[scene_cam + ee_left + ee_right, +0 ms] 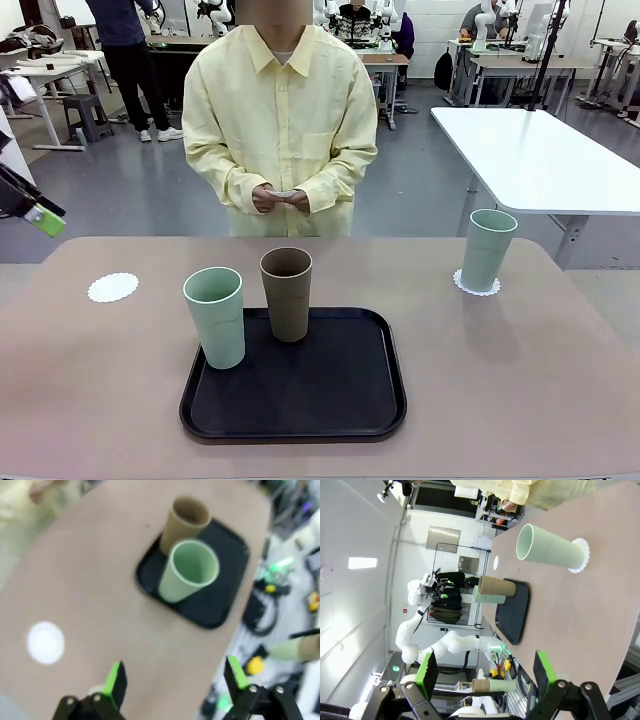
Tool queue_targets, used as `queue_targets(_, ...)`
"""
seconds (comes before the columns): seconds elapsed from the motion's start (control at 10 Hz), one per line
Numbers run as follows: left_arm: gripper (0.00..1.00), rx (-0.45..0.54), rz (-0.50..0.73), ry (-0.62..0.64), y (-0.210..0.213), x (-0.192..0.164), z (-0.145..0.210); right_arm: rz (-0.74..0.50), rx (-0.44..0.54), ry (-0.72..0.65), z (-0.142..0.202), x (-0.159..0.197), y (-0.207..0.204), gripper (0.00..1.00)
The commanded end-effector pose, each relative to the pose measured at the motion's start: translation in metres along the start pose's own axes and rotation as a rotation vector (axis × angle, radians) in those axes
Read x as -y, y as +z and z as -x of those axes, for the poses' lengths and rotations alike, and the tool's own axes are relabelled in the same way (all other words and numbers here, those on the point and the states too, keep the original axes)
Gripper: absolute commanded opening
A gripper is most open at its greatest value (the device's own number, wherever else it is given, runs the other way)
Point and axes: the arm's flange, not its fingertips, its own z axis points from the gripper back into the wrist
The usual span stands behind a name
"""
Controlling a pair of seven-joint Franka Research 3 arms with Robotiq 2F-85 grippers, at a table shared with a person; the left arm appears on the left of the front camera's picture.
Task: Place coasters on the table and set cups on them.
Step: Take one Reusable plastic cup from the Flat Tray and place it on a coaster set by the human.
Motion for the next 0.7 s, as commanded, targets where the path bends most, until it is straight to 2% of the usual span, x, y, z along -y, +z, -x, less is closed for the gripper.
queue_targets(0.0,1.00,-0.059,-0.155,-0.098,-0.021,-0.003,0.005,0.006,0.000,-0.007,0.000,0.001,-0.001,1.00)
queue_targets(0.1,1.00,-0.084,-0.210,-0.126,-0.025,-0.002,-0.001,0.006,0.000,-0.007,0.000,0.001,-0.001,1.00)
queue_targets(0.3,1.00,-0.154,-0.219,-0.151,-0.030,-0.002,-0.007,0.006,0.000,-0.007,0.000,0.001,-0.001,1.00)
queue_targets(0.4,1.00,-0.133,-0.169,-0.112,-0.027,-0.004,-0.008,0.006,0.000,-0.007,0.000,0.001,-0.001,1.00)
queue_targets(0.5,1.00,-0.129,-0.205,-0.167,-0.027,-0.005,-0.008,0.006,0.000,-0.007,0.000,0.001,-0.001,1.00)
queue_targets(0.6,1.00,-0.129,-0.205,-0.167,-0.027,-0.005,-0.008,0.006,0.000,-0.007,0.000,0.001,-0.001,1.00)
